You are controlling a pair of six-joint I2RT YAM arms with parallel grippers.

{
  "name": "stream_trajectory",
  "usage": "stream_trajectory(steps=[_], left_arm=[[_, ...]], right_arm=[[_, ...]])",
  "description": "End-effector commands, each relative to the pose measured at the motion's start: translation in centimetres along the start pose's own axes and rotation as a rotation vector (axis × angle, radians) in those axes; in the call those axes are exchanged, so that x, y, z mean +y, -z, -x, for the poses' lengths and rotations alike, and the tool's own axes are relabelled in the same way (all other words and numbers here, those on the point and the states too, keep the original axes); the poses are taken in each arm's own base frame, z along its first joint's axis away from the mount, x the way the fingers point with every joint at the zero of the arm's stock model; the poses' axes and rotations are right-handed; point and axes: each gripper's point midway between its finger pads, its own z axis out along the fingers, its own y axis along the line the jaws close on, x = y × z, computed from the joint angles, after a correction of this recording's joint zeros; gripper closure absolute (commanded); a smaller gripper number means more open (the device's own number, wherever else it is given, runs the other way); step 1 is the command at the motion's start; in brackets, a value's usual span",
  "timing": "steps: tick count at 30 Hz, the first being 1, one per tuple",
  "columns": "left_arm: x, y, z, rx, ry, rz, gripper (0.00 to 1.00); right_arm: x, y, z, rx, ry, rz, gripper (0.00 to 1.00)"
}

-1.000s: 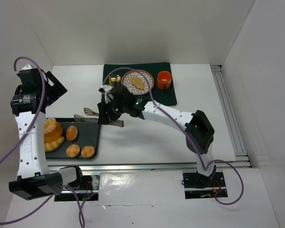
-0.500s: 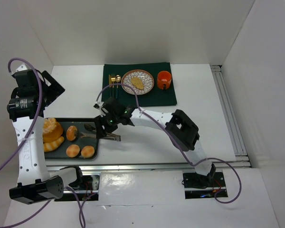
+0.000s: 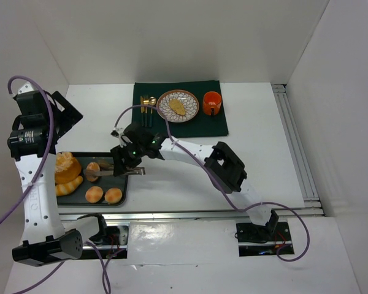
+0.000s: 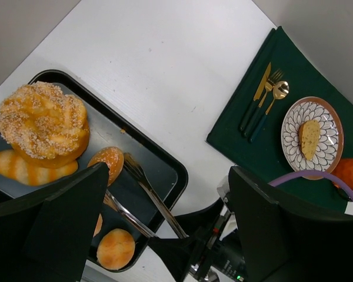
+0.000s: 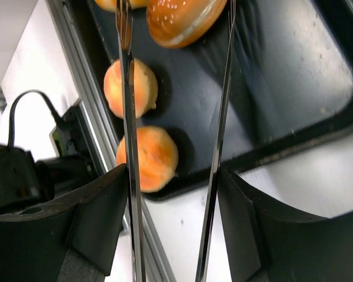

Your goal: Place the bread

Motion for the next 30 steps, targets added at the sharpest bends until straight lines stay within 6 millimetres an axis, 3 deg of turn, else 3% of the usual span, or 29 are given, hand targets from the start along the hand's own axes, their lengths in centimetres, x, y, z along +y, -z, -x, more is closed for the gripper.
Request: stream_trajectory(steps=[1, 4, 9, 11, 12, 14, 15, 22, 25, 30], left_arm=[[-0.6, 0.7, 1.3, -0.053, -0.007, -0.036, 0.04], [-0.7, 0.9, 1.5, -0.061, -0.006, -0.041, 0.04], [-0.9, 0.9, 1.5, -0.056, -0.006, -0.049, 0.04], [-0.9, 0.9, 1.5, -0.056, -0.006, -0.049, 0.04], [-1.0, 0.9, 1.4, -0.051, -0.007, -0.058, 0.04], [-1.3, 1.1, 1.5, -0.053, -0.006, -0.073, 0.04], [-1.3, 1.1, 1.5, -0.053, -0.006, -0.073, 0.04], [-1.4, 0.6, 1.0, -0.031, -0.009, -0.073, 0.03], [-1.3, 0.6, 1.0, -0.031, -0.009, -0.073, 0.03], [-1.8, 0.7, 0.7, -0.016, -0.01, -0.099, 0.03]], right_arm=[[2.3, -0.8, 1.1, -0.007, 0.041, 0.036, 0.33], [1.6, -1.3, 0.4, 0.007, 0.032, 0.02, 0.41], [3.0, 0.8, 1.7, -0.056, 0.038, 0.026, 0.54], [2.6, 1.6, 1.8, -0.065, 0.023, 0.009, 0.58], [3.6, 2.6, 2.7, -0.092, 0.037, 0.021, 0.58], [2.9, 3.9, 3.6, -0.129, 0.034, -0.006, 0.59], [4.2, 5.3, 4.6, -0.163, 0.043, 0.01, 0.59], [2.0, 12.5, 9.4, -0.339, 0.033, -0.07, 0.59], [-1.4, 16.2, 11.9, -0.425, 0.019, -0.165, 0.59], [-11.0, 22.9, 14.4, -0.537, -0.088, -0.392, 0.59]])
